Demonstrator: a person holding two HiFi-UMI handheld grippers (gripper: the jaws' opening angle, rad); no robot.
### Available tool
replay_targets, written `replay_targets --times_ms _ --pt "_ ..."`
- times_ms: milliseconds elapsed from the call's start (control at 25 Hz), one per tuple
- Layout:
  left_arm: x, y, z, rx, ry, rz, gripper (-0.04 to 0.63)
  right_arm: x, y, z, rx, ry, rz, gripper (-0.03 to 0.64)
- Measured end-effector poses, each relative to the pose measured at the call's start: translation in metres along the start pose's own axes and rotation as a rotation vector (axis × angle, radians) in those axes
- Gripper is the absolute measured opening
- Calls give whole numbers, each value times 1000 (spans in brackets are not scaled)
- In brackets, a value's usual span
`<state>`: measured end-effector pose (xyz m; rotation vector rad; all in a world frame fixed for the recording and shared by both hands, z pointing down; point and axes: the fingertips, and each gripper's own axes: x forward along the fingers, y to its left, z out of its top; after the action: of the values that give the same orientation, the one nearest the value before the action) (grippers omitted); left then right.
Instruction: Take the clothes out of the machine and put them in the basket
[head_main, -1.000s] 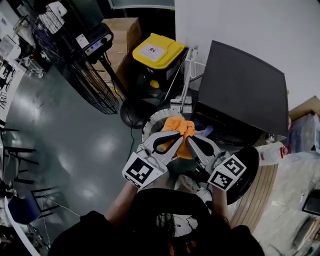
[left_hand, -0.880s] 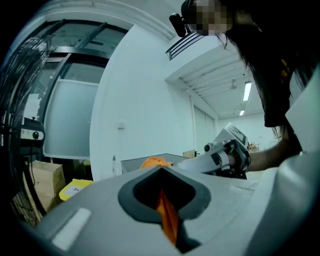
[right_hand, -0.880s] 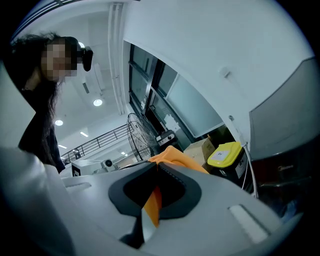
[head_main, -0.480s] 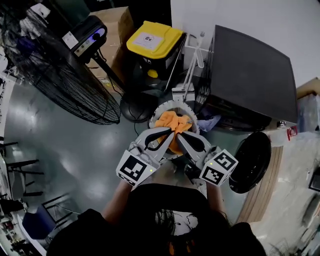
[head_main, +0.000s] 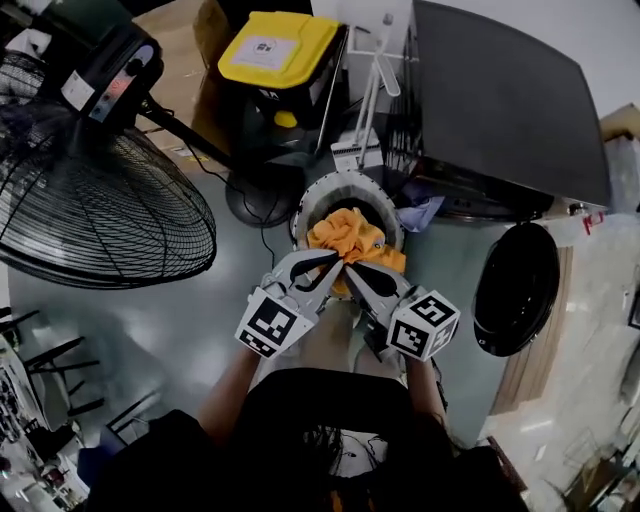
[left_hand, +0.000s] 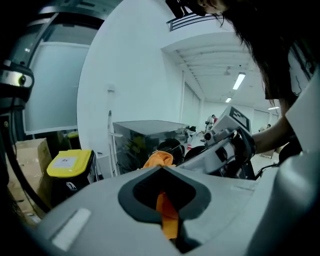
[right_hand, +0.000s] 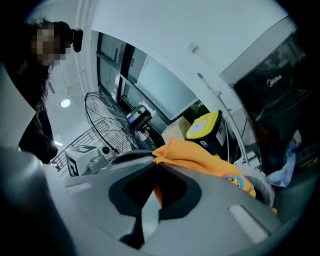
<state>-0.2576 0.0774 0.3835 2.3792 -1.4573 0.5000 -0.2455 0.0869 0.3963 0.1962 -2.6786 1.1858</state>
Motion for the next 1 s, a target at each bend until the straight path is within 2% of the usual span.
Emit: replay_targets --times_ms 400,680,800,1000 --pt "50 10 -107 -25 216 -63 6 30 -76 -81 115 144 -85 32" --pt "94 -2 -189 51 405 -179 8 38 -138 -150 200 296 -182 32" --pt "113 -12 -219 53 469 -220 8 35 -159 -177 229 354 -226 32" --pt "133 -31 -259 78 556 -296 8 29 -187 -217 338 374 -294 32"
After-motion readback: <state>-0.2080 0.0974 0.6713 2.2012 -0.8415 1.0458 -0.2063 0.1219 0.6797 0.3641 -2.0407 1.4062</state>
